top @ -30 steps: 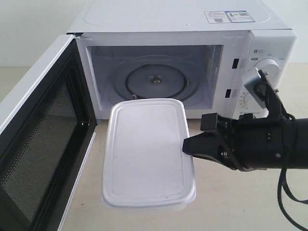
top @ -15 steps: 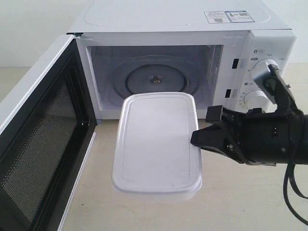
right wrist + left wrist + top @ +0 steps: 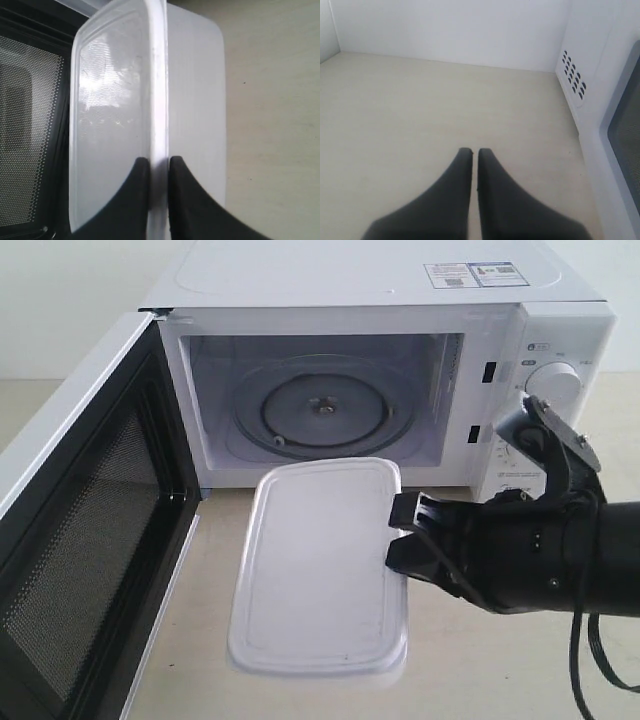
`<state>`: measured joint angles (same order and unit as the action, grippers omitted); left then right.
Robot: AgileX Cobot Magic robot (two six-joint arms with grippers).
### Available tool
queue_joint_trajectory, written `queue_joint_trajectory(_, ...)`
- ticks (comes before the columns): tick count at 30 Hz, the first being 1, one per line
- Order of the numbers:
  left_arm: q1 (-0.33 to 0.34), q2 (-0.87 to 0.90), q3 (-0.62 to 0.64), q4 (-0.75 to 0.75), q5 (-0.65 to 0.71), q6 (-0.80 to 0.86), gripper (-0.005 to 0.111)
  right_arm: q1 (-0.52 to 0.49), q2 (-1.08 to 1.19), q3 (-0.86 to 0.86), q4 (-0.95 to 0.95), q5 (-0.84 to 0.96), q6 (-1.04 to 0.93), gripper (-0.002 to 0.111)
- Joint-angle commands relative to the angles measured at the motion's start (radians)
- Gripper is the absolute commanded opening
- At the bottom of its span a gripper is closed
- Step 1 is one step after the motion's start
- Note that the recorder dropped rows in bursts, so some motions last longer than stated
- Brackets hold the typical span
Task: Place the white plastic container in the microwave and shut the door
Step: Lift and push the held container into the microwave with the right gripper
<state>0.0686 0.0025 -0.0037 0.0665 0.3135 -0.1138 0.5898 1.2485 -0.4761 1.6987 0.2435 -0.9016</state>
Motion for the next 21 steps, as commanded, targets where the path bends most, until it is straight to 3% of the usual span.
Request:
queue_joint_trajectory(1,0.0,-0.002,0.004,0.0,-0.001,0.002,0.004,0.093,-0.029,-0.012,-0.088,-0.156,0.131,0.0)
queue_joint_trajectory(4,0.0,-0.002,0.004,0.0,-0.001,0.002,0.004,0.14,-0.048,-0.014,-0.298,-0.249,0.376,0.0)
queue_joint_trajectory(11,0.0,-0.002,0.004,0.0,-0.001,0.002,0.004,0.187,-0.06,-0.012,-1.155,-0.366,1.338,0.0)
queue_joint_trajectory(14,0.0,-0.002,0.004,0.0,-0.001,0.002,0.004,0.187,-0.06,0.016,-1.524,-0.504,1.771,0.0)
queue_joint_trajectory(16,0.0,-0.002,0.004,0.0,-0.001,0.002,0.004,0.187,-0.038,0.042,-1.615,-0.605,1.93,0.0)
queue_joint_trajectory(21,0.0,-0.002,0.004,0.0,-0.001,0.002,0.004,0.187,0.058,0.091,-1.581,-0.772,1.953,0.0)
